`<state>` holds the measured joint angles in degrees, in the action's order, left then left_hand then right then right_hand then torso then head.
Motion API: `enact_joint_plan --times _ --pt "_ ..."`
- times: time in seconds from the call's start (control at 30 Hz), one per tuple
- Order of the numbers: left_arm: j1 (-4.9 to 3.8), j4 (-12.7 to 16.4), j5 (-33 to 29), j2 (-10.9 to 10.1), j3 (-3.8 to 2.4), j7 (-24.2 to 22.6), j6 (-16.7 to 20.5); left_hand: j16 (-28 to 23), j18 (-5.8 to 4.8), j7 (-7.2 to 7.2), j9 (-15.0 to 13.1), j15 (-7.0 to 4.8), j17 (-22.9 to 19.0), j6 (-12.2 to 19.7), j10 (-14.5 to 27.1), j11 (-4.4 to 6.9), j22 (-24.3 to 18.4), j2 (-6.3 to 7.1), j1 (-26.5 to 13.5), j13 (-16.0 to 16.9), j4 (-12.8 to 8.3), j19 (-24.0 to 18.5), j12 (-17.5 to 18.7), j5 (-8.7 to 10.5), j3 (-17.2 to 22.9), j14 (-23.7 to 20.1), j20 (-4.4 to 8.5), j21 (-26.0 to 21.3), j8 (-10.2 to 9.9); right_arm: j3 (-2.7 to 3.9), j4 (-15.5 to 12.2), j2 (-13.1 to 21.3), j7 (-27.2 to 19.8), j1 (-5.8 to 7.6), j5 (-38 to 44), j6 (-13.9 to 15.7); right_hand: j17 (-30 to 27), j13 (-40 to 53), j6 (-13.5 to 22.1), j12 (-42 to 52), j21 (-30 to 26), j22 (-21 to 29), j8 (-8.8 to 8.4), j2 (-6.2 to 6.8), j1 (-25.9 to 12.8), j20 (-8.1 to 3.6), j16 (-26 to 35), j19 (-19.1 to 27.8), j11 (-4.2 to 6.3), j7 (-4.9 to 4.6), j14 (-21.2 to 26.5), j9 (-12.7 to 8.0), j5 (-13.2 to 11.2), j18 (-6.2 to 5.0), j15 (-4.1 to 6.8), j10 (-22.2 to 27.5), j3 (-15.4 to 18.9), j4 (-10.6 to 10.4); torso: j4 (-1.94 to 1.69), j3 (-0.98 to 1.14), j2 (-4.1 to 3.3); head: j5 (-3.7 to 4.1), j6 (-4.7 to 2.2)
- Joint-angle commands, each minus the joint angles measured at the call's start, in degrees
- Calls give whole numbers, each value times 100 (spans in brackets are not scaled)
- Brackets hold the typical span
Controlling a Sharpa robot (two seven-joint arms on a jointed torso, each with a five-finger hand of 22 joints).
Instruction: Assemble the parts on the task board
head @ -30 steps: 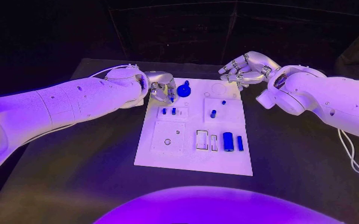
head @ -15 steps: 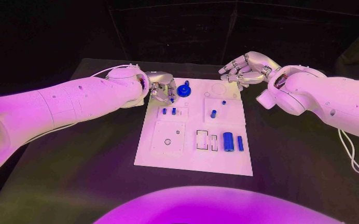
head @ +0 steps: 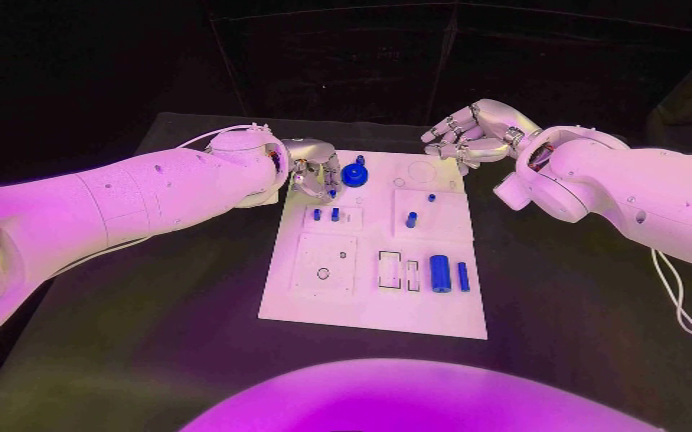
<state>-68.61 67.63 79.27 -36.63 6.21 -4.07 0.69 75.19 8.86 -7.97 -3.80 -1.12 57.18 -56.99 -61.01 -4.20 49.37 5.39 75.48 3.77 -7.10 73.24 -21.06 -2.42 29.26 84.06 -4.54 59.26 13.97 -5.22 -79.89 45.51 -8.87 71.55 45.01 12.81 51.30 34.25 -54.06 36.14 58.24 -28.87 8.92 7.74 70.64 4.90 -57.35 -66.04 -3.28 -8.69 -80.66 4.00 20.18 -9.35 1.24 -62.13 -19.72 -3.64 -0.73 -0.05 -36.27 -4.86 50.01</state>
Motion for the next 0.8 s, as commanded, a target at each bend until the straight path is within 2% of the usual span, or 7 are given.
enact_joint_plan --times 0.03,0.6,0.8 --pt "-5 -10 -22 7 -2 43 -60 -29 -56 -1 8 41 -15 63 42 -2 -8 14 -60 -5 1 -4 41 -27 38 11 -43 -37 -48 4 -13 3 -54 10 6 -24 8 -7 53 26 -33 7 21 -40 0 4 24 -22 -24 -1 -14 2 30 -80 -20 30 0 -31 -5 2 3 4 -1" --pt "-4 19 -23 -67 -2 62 -28 -32 -53 -12 7 49 -30 75 48 -12 -15 37 -64 -5 -6 -11 69 -28 42 8 -52 -46 -77 4 -3 18 -38 10 17 -31 5 -23 61 33 -55 38 27 -37 4 4 33 -19 -26 -2 -13 2 31 -83 -21 38 -1 -40 -6 -2 3 -5 -1" --pt "-4 20 -24 -85 -2 66 21 -33 -47 -50 29 72 -55 326 127 -39 -17 109 -88 -15 -20 -22 192 -27 65 3 -77 -58 -277 4 21 24 24 10 149 -70 -5 -138 83 -69 -88 73 43 -22 54 8 59 -27 -40 -12 -9 1 22 -85 -29 157 -38 -31 -2 -3 4 -8 -1"
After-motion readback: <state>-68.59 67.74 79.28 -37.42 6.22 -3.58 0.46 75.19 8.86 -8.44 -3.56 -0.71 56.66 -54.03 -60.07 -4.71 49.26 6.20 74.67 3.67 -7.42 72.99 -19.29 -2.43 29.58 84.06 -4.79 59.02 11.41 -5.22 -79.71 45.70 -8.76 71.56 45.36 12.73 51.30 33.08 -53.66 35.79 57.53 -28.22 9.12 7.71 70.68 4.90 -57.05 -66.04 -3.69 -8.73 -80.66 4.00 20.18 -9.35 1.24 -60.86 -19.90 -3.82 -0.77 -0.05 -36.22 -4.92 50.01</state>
